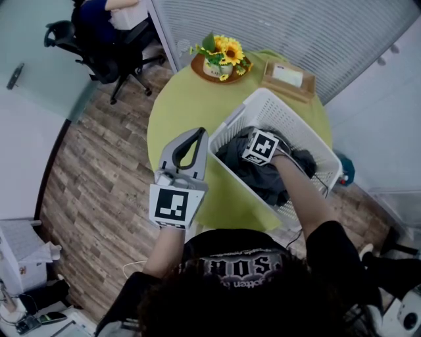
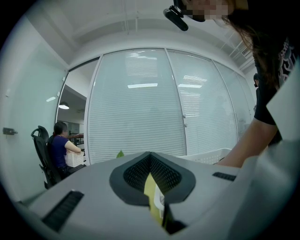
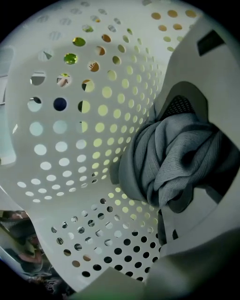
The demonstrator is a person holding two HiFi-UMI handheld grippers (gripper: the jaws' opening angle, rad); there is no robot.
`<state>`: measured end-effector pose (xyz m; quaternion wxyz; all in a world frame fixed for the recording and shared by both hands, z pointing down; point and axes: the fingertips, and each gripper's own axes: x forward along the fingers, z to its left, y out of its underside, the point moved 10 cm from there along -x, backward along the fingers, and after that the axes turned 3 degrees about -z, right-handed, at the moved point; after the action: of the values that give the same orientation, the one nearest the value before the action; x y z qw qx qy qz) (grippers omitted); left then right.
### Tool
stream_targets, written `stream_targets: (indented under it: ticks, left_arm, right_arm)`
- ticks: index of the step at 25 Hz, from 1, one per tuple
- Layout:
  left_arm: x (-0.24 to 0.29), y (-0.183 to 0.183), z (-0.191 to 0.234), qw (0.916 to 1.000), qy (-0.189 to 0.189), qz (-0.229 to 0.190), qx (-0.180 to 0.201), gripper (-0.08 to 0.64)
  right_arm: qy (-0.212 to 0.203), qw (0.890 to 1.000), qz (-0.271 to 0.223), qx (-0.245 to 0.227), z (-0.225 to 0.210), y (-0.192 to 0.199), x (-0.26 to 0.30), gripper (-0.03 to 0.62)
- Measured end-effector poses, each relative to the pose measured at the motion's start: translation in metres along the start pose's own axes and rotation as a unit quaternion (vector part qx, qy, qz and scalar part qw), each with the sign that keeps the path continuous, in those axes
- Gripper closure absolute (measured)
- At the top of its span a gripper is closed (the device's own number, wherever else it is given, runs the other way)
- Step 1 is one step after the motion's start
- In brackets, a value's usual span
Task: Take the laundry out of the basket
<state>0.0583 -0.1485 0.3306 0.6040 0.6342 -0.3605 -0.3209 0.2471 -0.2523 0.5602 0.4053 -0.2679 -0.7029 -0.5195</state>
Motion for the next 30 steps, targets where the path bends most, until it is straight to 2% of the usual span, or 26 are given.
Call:
stream_targets:
  ticks: [4, 6, 11, 16, 22, 30]
  left_arm:
    - [-0.003, -0.002, 0.0, 1.0, 0.0, -0.001, 0.001, 0.561]
    - [-0.005, -0.003, 0.0, 1.0, -0.001, -0.002, 0.001, 0.561]
    - [-0.009, -0.004, 0.0, 1.0, -0.003, -0.003, 0.002, 0.561]
    - [-0.014, -0.005, 0.003, 1.0, -0.003, -0.007, 0.001, 0.561]
    - [-0.015, -0.005, 0.004, 1.0, 0.001, -0.01, 0.001, 0.561]
    - [-0.015, -0.009, 0.003, 0.9998, 0.01, -0.02, 0.0, 0.561]
  right_arm:
    - [0.019, 1.0, -0.018, -0.003, 0.004, -0.001, -0.004, 0.34]
    - [0.028, 0.999, -0.031, -0.001, 0.005, 0.001, -0.007, 0.372]
    - [0.033, 0.998, -0.059, 0.017, 0.004, 0.004, -0.016, 0.41]
    - [0.051, 0.992, -0.1, 0.05, 0.005, 0.003, -0.03, 0.421]
    - [0.086, 0.978, -0.165, 0.093, 0.004, 0.001, -0.063, 0.422]
    - [0.142, 0.951, -0.249, 0.112, 0.02, -0.007, -0.115, 0.423]
